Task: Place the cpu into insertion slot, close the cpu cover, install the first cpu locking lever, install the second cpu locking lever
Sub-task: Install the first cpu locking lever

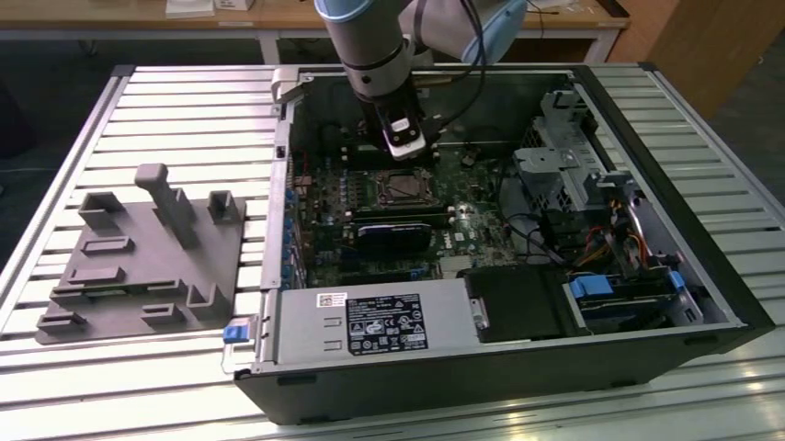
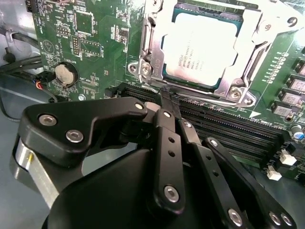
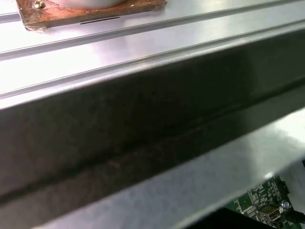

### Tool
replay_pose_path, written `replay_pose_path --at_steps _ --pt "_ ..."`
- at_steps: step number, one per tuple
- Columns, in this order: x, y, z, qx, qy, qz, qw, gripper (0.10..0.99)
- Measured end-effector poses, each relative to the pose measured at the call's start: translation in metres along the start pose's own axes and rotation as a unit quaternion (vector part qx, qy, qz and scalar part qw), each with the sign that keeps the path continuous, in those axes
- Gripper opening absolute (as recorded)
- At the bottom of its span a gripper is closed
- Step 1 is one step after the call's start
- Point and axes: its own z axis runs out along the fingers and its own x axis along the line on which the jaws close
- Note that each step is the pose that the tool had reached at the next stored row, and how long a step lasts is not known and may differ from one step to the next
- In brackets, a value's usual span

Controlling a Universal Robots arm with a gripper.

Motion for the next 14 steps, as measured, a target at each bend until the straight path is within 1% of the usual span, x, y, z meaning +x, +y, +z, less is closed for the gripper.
replay_pose_path --at_steps 14 --pt "-0.0008 -0.0026 0.0009 -0.0002 0.0000 0.000 1.0000 0.106"
